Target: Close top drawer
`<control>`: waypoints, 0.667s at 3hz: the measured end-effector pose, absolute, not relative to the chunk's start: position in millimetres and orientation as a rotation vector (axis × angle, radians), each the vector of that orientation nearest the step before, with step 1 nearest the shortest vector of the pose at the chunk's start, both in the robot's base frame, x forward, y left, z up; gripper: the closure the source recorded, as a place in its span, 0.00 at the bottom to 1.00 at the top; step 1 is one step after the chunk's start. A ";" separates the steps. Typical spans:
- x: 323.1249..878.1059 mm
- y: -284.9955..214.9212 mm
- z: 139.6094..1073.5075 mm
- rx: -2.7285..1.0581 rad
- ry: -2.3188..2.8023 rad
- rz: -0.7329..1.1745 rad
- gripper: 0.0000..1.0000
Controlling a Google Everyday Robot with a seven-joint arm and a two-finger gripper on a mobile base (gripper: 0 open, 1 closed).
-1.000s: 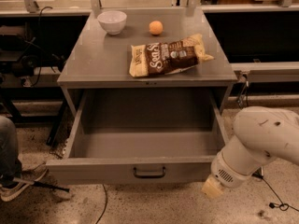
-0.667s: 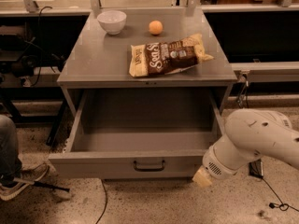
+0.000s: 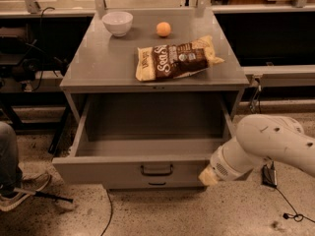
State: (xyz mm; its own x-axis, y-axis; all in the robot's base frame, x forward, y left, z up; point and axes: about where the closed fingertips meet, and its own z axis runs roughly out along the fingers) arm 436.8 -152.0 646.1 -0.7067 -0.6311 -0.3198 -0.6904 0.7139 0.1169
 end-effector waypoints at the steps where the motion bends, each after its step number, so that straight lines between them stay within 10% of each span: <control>1: 439.0 -151.6 646.3 -1.041 2.658 0.332 1.00; 2: 516.7 -135.4 653.1 -0.923 2.516 0.361 1.00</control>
Offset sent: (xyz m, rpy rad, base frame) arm 0.1827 0.0339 0.0227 0.2462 -0.3358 -0.1432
